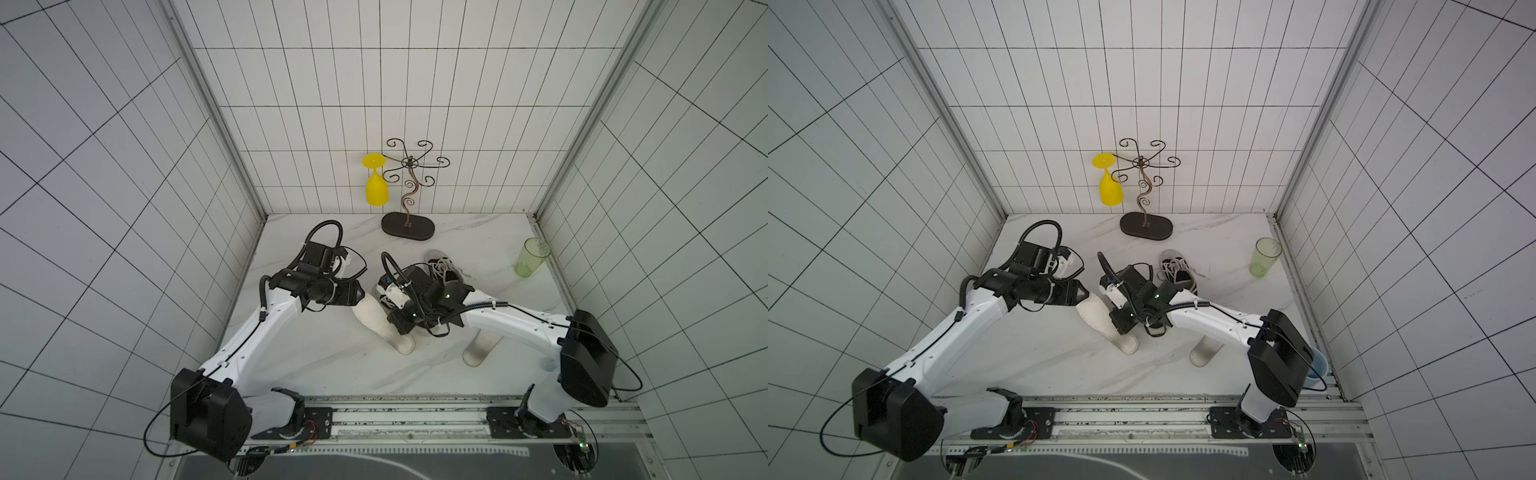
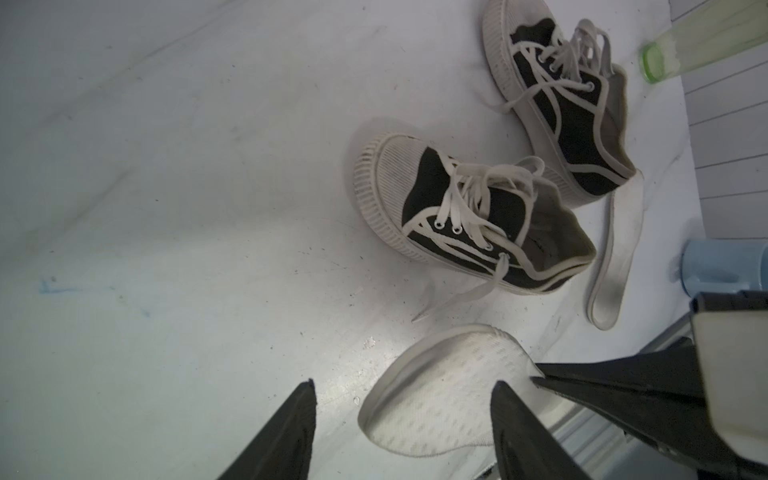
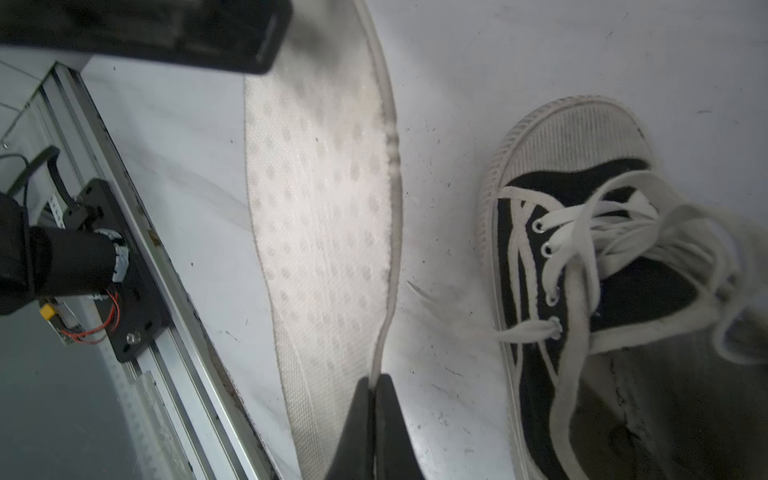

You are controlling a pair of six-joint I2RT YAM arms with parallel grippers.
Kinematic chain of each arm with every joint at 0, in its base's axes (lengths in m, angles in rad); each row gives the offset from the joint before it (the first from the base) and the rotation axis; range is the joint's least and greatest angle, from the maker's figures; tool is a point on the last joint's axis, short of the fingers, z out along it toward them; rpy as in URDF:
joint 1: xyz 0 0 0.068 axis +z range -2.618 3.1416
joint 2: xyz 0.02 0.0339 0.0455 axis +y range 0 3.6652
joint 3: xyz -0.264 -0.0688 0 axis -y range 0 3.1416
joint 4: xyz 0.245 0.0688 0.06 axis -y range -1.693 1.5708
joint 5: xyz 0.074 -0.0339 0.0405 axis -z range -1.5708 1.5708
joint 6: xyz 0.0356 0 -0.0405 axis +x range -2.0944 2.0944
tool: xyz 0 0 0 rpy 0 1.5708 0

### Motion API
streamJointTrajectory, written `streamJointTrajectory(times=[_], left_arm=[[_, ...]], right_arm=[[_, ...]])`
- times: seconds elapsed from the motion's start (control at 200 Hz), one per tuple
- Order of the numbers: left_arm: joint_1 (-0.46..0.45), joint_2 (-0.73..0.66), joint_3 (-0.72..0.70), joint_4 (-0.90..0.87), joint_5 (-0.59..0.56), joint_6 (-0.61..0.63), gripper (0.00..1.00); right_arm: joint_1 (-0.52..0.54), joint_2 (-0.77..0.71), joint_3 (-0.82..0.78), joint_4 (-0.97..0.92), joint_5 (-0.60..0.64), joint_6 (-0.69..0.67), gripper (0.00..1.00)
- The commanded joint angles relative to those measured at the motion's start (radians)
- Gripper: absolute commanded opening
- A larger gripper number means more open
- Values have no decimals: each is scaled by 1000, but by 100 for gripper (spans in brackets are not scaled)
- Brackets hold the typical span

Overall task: Insert the insole into the shoe
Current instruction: Pick up the insole from the center of the board.

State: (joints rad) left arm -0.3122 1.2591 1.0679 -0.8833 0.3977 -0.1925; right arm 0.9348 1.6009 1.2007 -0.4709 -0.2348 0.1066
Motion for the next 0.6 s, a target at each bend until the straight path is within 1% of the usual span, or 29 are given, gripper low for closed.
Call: streamJointTrajectory(times=[0.0, 0.085, 0.17, 0.3, 0.41, 0.48, 0.595], left_arm=[[-31, -31, -12, 10, 116, 57, 66], [-92, -26, -23, 15, 77, 57, 66], [-131, -1, -26, 12, 80, 53, 65], [-133, 28, -27, 2, 40, 47, 64], [-114, 57, 3, -22, -8, 59, 64], [-99, 76, 18, -24, 18, 76, 65], [-107, 85, 20, -12, 85, 87, 64]], right_arm=[[-17, -29, 23, -139, -25, -170, 0], [-23, -46, 13, -145, -30, -220, 0], [-35, -57, 1, -147, -34, -258, 0], [-71, -73, -14, -164, -42, -295, 0], [-95, -94, -37, -165, -37, -331, 0], [-110, -96, -38, -173, -38, -345, 0], [-122, -109, -38, -180, -50, -372, 0]])
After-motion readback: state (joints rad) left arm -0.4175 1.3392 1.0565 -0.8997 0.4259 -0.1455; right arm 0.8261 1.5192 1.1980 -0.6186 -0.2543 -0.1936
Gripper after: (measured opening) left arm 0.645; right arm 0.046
